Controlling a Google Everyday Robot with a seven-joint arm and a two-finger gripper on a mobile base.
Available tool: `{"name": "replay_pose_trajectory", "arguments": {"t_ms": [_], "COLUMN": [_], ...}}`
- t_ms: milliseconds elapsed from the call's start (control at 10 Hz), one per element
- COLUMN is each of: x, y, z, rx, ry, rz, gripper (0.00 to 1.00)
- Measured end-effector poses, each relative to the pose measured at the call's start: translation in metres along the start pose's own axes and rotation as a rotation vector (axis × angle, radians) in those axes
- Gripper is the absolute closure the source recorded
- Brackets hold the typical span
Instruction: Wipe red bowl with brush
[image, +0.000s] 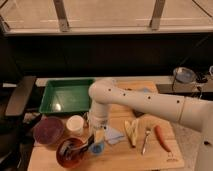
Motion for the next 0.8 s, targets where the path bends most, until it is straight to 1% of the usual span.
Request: {"name": "replay_pose_trajectory", "arguments": {"t_ms": [200, 400, 600, 800], "x": [-0.001, 0.004, 0.014, 0.016], "y": [0.013, 0.018, 0.017, 0.005], "z": [0.005, 0.004, -0.008, -0.022], "rx": [-0.011, -0.013, -0.016, -0.011], "ry": [-0.007, -0.007, 0.010, 0.031], "rz": [0.007, 0.022, 0.043, 0.038], "gripper": [1.00, 1.00, 1.00, 1.00]}}
